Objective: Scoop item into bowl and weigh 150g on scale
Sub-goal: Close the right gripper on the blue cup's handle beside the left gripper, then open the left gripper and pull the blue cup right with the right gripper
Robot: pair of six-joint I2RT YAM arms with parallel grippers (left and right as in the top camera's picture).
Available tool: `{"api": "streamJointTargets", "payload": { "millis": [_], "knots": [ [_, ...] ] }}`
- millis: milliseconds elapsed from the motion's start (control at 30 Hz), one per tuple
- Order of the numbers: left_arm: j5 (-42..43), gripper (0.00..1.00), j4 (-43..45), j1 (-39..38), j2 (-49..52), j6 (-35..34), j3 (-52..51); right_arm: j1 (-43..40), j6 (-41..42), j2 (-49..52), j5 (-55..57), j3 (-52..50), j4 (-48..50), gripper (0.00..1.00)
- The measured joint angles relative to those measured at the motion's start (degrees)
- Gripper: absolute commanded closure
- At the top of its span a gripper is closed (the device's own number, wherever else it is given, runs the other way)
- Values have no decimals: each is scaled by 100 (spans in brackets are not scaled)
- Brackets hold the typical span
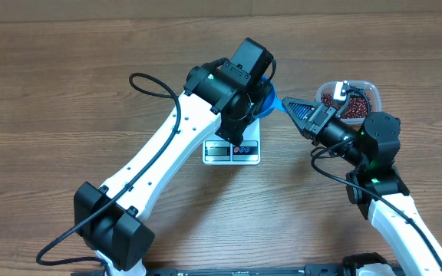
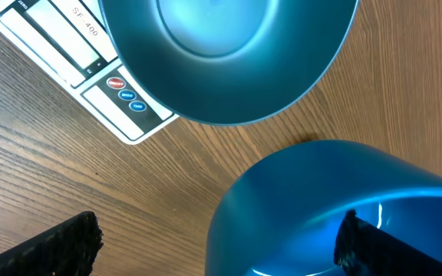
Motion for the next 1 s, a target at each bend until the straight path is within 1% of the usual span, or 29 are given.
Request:
{"api": "streamJointTargets", "payload": {
  "millis": [267, 500, 633, 800, 867, 1000],
  "knots": [
    [-20, 1, 63, 39, 0, 470, 0, 0, 2, 0, 28, 0, -210, 96],
    [-52, 1, 61, 157, -76, 1276, 0, 0, -2, 0, 74, 0, -262, 96],
    [-269, 0, 20, 219, -420, 2013, 0, 0, -9, 0, 98, 0, -262, 96],
    [-896, 0, -199, 417, -1191, 2964, 0, 0, -66, 0, 155, 0, -260, 96],
    [-1180, 1, -267, 529, -1519, 3545, 4, 0, -74, 0, 181, 0, -262, 96],
    [-1532, 1, -369, 678, -2013, 4948, 35, 0, -94, 0, 262, 0, -262, 96]
  ]
}}
